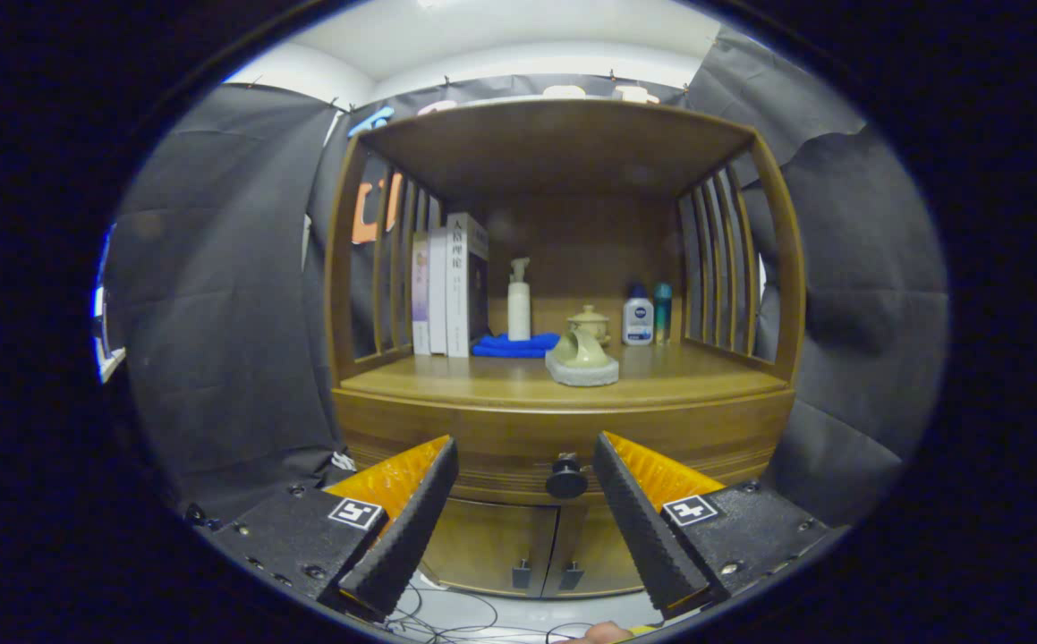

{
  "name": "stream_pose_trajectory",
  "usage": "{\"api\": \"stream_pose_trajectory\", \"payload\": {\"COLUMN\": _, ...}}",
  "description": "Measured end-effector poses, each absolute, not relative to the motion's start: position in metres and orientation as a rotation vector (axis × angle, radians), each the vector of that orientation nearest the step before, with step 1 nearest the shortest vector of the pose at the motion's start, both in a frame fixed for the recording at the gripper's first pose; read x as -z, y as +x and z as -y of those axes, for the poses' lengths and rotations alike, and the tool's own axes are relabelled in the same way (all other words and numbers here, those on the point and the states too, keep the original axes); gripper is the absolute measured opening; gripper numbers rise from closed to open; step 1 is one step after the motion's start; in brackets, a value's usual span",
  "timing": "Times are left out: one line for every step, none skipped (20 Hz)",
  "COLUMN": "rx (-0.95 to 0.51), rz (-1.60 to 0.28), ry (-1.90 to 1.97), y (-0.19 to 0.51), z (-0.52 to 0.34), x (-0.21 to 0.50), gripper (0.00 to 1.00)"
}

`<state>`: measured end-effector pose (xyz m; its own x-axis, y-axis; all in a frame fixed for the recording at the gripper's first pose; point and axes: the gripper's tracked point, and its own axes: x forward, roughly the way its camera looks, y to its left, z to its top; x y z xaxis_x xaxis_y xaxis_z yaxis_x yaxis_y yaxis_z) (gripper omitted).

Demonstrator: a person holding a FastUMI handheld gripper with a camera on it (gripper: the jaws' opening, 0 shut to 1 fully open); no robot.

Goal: Pull open the drawer, take out the items inside it, and place them on the countertop above the cabinet.

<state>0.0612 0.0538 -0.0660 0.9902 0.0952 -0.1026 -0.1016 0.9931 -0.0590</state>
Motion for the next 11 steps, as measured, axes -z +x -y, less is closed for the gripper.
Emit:
{"api": "stream_pose_trajectory", "payload": {"rx": -0.110, "rz": -0.091, "ry": -0.062, "y": 0.054, "z": -0.051, "x": 0.057, "gripper": 0.99}}
{"api": "stream_pose_trajectory", "payload": {"rx": -0.119, "rz": -0.084, "ry": -0.061, "y": 0.042, "z": -0.050, "x": 0.049, "gripper": 0.99}}
{"api": "stream_pose_trajectory", "payload": {"rx": -0.129, "rz": -0.079, "ry": -0.065, "y": 0.030, "z": -0.049, "x": 0.041, "gripper": 0.99}}
{"api": "stream_pose_trajectory", "payload": {"rx": -0.130, "rz": -0.078, "ry": -0.075, "y": 0.018, "z": -0.045, "x": 0.034, "gripper": 0.99}}
{"api": "stream_pose_trajectory", "payload": {"rx": -0.133, "rz": -0.071, "ry": -0.087, "y": 0.007, "z": -0.043, "x": 0.027, "gripper": 0.99}}
{"api": "stream_pose_trajectory", "payload": {"rx": -0.130, "rz": -0.064, "ry": -0.098, "y": -0.004, "z": -0.039, "x": 0.020, "gripper": 0.99}}
{"api": "stream_pose_trajectory", "payload": {"rx": -0.137, "rz": -0.057, "ry": -0.106, "y": -0.015, "z": -0.038, "x": 0.013, "gripper": 0.99}}
{"api": "stream_pose_trajectory", "payload": {"rx": -0.146, "rz": -0.051, "ry": -0.107, "y": -0.027, "z": -0.039, "x": 0.008, "gripper": 0.99}}
{"api": "stream_pose_trajectory", "payload": {"rx": -0.160, "rz": -0.039, "ry": -0.100, "y": -0.037, "z": -0.039, "x": 0.002, "gripper": 0.99}}
{"api": "stream_pose_trajectory", "payload": {"rx": -0.175, "rz": -0.033, "ry": -0.094, "y": -0.047, "z": -0.040, "x": -0.002, "gripper": 0.99}}
{"api": "stream_pose_trajectory", "payload": {"rx": -0.184, "rz": -0.028, "ry": -0.083, "y": -0.058, "z": -0.039, "x": -0.005, "gripper": 0.99}}
